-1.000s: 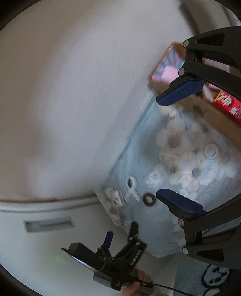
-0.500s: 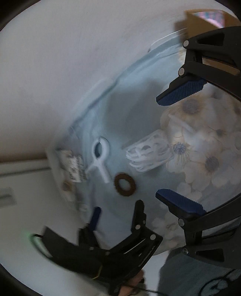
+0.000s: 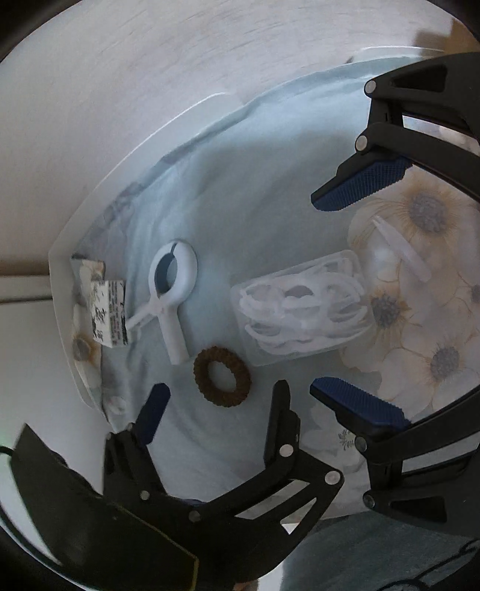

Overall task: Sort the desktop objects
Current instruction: 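Move both grippers back over the bed toward the scrunchie and clear box, then grasp the brown scrunchie with the left gripper while the right grasps the clear hair-tie box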

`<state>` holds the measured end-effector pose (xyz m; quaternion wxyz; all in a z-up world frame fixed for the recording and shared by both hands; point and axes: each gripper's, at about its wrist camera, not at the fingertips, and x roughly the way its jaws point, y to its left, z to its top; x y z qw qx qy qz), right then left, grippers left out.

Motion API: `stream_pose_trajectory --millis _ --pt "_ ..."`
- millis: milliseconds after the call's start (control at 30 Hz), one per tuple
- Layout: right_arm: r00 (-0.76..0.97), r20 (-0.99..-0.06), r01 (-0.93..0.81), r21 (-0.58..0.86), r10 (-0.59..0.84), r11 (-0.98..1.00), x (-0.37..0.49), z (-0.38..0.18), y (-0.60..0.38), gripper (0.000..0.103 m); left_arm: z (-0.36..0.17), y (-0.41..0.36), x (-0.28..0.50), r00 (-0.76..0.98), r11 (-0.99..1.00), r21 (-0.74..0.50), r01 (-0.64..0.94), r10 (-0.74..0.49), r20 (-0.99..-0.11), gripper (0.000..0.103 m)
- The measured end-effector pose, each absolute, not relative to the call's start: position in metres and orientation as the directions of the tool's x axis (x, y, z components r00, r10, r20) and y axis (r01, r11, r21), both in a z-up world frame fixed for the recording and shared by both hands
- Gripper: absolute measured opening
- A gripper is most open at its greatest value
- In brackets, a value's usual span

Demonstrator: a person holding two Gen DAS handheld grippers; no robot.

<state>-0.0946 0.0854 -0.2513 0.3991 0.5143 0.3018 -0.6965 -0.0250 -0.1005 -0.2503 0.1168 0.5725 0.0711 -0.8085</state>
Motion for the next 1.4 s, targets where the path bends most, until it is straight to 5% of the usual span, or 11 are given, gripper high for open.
stream_pose_trajectory --millis 133,267,333,400,500,600,1033,1400 --pt "-0.175 -0.954 0.887 -0.046 -0.243 -0.459 -0.091 -0.255 0.080 0.089 -0.254 -0.098 -0.027 -0.308 -0.964 0.048 0.261 -0.130 -0.943 0.079" --pt "-0.192 -0.956 0.903 -0.083 -0.222 -0.422 -0.088 -0.261 0.076 0.062 -0.253 -0.095 -0.026 -0.330 -0.965 0.055 0.257 -0.141 -0.934 0.075" --pt "-0.181 -0.954 0.909 -0.069 -0.238 -0.412 -0.087 -0.262 0.077 0.059 -0.253 -0.093 -0.027 -0.337 -0.965 0.057 0.256 -0.145 -0.930 0.071" --pt "-0.159 -0.954 0.912 -0.043 -0.254 -0.409 -0.088 -0.261 0.077 0.049 -0.251 -0.090 -0.027 -0.348 -0.966 0.045 0.254 -0.135 -0.928 0.054" --pt "-0.154 -0.955 0.912 -0.038 -0.255 -0.409 -0.088 -0.259 0.078 0.049 -0.247 -0.089 -0.028 -0.352 -0.964 0.043 0.261 -0.137 -0.926 0.026" --pt "-0.146 -0.952 0.905 -0.018 -0.270 -0.424 -0.090 -0.252 0.082 0.049 -0.245 -0.094 -0.026 -0.360 -0.961 0.019 0.275 -0.122 -0.925 0.020" --pt "-0.124 -0.928 0.844 0.087 -0.350 -0.529 -0.088 -0.222 0.087 0.049 -0.204 -0.132 -0.001 -0.401 -0.934 -0.014 0.356 -0.139 -0.905 0.017" --pt "-0.276 -0.852 0.713 0.129 -0.445 -0.689 -0.071 -0.148 0.119 0.049 -0.139 -0.128 -0.004 -0.451 -0.926 -0.007 0.378 -0.178 -0.874 0.017"
